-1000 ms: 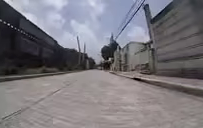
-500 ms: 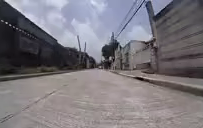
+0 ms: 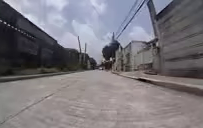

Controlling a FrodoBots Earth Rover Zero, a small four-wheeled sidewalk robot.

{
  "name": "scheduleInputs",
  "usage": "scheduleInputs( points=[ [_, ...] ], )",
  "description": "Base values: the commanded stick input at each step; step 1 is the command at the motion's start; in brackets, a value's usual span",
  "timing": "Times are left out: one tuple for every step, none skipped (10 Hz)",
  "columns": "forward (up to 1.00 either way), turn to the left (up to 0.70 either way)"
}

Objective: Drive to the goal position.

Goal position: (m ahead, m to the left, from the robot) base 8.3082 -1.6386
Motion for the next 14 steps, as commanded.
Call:
scheduleInputs(
  points=[
    [0.5,0.01],
    [0.5,0.01],
    [0.5,0.01],
    [0.5,0.01],
    [0.5,0.01],
    [0.5,0.01],
    [0.5,0.01],
    [0.5,0.01],
    [0.5,0.01],
    [0.5,0.01],
    [0.5,0.01],
    [0.5,0.01],
    [0.5,0.01],
    [0.5,0.01]
  ],
)
